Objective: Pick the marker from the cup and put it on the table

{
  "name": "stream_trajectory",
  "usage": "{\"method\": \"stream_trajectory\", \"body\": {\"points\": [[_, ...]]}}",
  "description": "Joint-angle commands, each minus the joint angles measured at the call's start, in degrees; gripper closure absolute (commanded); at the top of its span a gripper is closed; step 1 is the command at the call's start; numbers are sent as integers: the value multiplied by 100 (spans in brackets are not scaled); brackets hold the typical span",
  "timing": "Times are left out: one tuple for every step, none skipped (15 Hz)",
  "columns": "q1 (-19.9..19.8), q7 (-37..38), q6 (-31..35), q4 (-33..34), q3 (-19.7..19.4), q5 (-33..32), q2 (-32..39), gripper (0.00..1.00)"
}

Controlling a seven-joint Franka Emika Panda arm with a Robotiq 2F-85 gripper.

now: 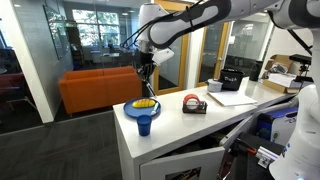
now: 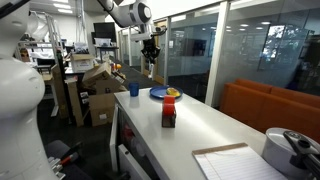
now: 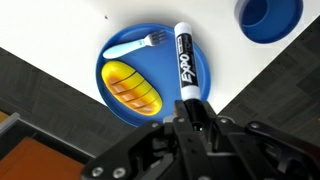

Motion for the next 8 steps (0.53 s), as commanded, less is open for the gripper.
{"method": "stream_trajectory", "body": {"points": [[-122,156,-557,444,-76,-64,361,95],[-159,164,-666,490,-112,-54,441,95],[-188,185,-723,502,-149,-45,521,95],[-221,204,-821,517,-185,-31,598,95],[-247,231,-883,510,-214,-24,668,95],[-268,261,-984,511,-246,-25,739,95],[-279,284,-1131,528,-268,-20,797,95],[-284,322,-1283,535,-297,-31,855,95]]}}
